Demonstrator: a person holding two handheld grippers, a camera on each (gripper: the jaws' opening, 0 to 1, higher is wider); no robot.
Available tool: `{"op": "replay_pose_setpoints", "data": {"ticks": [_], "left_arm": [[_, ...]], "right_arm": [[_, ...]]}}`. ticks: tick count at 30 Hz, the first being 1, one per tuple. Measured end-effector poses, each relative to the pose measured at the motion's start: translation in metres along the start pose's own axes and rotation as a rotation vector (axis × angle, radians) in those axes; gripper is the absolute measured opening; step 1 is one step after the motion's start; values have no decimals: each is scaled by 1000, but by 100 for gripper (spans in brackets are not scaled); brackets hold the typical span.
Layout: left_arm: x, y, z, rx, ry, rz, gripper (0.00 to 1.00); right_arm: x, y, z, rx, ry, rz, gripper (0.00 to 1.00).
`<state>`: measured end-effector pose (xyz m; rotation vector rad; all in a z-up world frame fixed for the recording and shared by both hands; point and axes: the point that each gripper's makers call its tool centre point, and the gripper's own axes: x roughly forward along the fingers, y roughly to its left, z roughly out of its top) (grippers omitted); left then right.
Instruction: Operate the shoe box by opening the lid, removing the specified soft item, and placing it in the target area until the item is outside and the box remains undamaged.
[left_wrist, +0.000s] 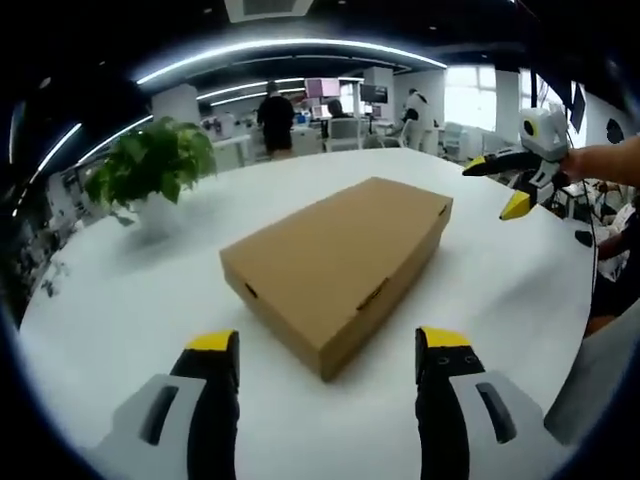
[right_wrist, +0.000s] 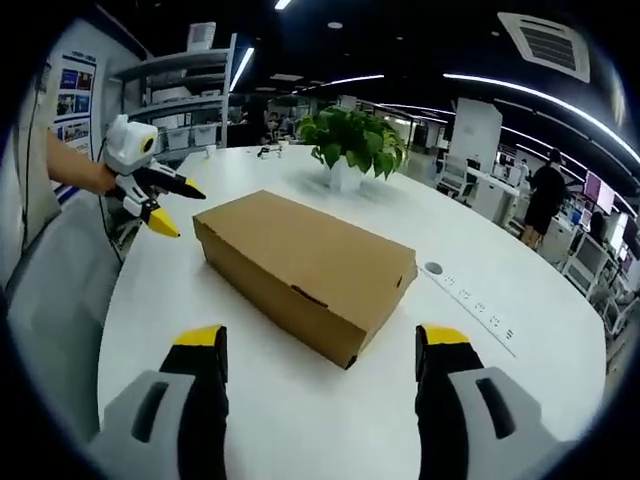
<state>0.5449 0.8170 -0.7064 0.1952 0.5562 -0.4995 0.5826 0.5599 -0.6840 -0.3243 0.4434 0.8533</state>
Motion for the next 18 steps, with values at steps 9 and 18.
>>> {"op": "replay_pose_setpoints", "data": {"ticks": [9,18], "left_arm": [[14,3,-1,-9,14,13,68],[25,2,-2,-21,27,15,64]], "right_arm": [[21,-9,-7,-8,17,22,64],[41,-16,-15,-14,39,58,59]]}}
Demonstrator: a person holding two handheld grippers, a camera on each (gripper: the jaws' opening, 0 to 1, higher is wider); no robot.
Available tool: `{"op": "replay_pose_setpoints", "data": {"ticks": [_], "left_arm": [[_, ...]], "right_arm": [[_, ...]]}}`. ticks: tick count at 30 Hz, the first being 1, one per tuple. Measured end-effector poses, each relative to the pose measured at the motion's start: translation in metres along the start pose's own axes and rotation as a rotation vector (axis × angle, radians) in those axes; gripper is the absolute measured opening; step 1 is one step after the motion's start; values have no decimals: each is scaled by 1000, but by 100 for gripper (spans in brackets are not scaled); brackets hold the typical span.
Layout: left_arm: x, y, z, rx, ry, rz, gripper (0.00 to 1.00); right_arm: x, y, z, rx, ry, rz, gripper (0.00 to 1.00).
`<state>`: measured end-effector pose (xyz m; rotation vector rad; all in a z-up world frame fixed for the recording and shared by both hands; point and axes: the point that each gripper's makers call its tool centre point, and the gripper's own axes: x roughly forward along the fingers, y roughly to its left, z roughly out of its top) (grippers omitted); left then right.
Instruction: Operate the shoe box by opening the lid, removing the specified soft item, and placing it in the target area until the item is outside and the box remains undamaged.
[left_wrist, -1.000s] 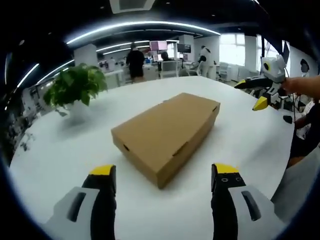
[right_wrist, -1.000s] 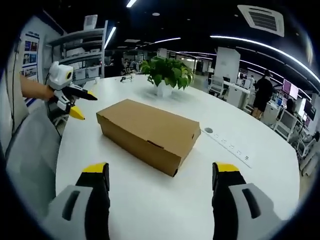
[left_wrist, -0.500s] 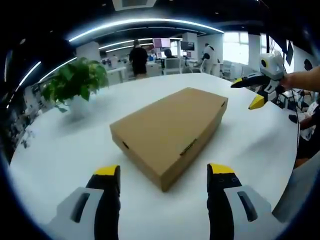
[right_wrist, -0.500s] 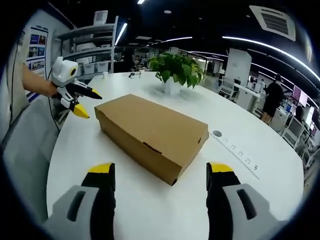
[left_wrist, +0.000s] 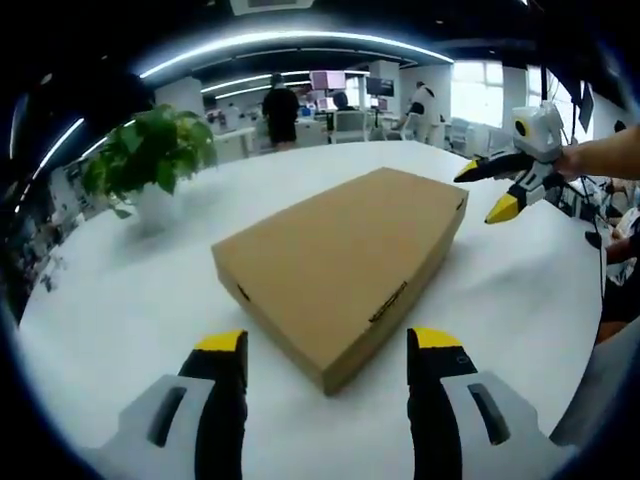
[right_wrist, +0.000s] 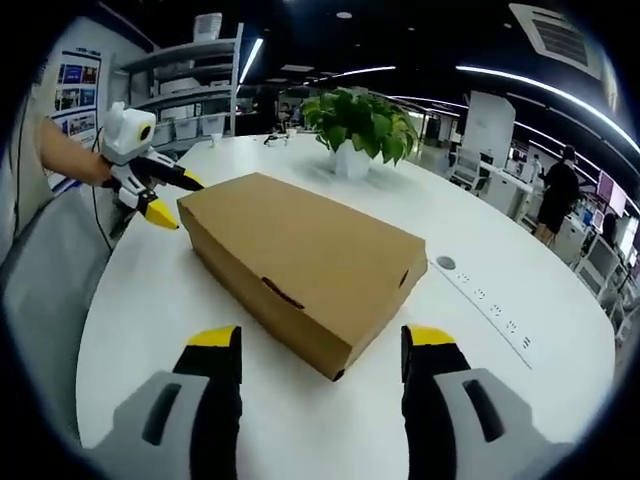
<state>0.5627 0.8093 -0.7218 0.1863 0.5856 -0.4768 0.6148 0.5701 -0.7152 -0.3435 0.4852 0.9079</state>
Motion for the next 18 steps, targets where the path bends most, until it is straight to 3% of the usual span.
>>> {"op": "replay_pose_setpoints", "data": {"ticks": [18], "left_arm": [[9,1,4,-2,4,-4,56]], "right_arm": [[19,-5,5,-15,9,17,47]]}}
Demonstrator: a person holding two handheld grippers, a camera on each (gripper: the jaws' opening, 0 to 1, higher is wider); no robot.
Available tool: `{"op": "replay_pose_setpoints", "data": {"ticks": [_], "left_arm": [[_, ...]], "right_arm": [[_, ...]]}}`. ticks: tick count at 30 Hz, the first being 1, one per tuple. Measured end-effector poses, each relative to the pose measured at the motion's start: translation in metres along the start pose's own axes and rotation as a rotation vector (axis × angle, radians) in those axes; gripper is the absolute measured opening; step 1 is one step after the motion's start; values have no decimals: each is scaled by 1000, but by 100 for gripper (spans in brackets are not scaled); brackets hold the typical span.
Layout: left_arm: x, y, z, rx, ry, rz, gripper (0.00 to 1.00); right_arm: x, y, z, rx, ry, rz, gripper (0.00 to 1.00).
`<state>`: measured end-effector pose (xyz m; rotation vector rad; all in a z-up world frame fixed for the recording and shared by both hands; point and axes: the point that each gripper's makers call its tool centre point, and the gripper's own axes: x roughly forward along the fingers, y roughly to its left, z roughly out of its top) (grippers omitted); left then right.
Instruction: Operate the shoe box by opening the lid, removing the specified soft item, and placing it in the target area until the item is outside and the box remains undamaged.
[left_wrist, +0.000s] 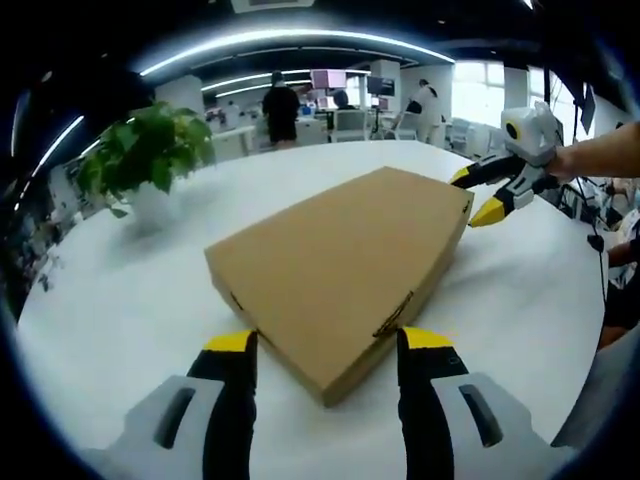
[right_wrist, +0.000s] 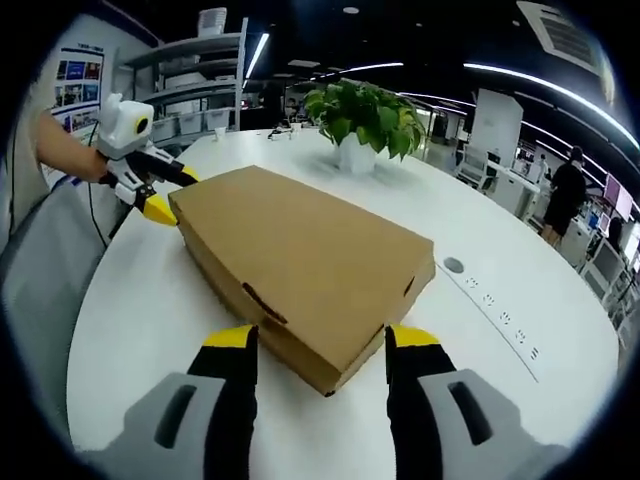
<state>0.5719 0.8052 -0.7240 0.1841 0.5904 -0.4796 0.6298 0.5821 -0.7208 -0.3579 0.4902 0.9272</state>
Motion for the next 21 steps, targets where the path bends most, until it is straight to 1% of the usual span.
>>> {"op": "replay_pose_setpoints", "data": {"ticks": [11,21], "left_arm": [[-1,-1,0,2,-4,2,55],[-1,1,-1,9,15,-19,54]], "right_arm": [[1,1,-2,30,6,0,46],[0,4,-3,57,12,-20,44]]}}
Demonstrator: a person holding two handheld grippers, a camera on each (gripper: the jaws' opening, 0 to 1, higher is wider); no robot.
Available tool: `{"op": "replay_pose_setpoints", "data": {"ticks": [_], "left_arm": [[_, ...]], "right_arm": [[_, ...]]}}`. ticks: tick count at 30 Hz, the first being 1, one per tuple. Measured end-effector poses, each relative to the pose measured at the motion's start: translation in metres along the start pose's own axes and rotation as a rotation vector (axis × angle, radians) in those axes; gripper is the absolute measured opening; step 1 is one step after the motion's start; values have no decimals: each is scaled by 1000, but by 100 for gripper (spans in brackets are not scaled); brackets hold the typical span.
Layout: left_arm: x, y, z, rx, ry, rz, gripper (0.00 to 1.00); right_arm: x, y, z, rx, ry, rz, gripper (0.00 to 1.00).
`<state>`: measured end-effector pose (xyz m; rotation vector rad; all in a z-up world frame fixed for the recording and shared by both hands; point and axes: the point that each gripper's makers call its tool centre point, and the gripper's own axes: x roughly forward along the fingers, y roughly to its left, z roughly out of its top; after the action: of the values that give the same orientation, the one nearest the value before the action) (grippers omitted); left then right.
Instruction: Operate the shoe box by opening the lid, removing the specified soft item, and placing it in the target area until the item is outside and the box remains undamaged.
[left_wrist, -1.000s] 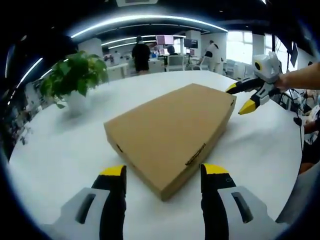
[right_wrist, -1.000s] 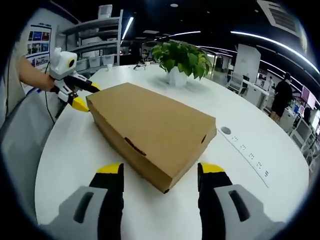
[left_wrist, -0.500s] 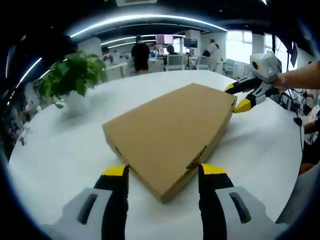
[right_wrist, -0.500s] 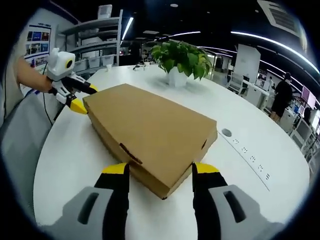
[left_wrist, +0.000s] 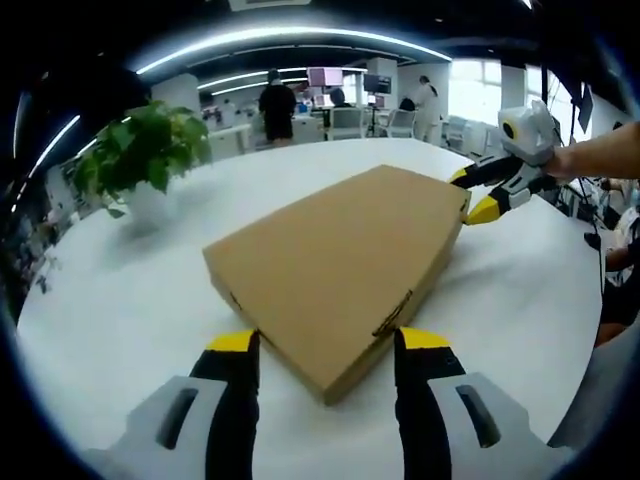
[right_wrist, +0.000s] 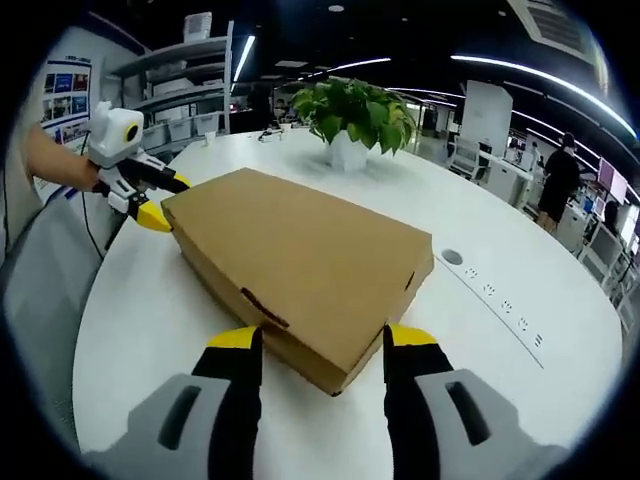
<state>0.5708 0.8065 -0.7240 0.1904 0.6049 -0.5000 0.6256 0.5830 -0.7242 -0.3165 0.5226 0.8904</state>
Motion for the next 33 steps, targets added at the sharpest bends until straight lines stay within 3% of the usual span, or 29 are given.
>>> {"op": "replay_pose_setpoints", "data": {"ticks": [29,33], "left_arm": [[-18,12,-14,62,56,-82,53],[-21,16,-17,72,62,-98,53]], "right_arm": [[-7,40,-3,69,29,-69,43],[-8,49,-1,129,27,-81,45]]}}
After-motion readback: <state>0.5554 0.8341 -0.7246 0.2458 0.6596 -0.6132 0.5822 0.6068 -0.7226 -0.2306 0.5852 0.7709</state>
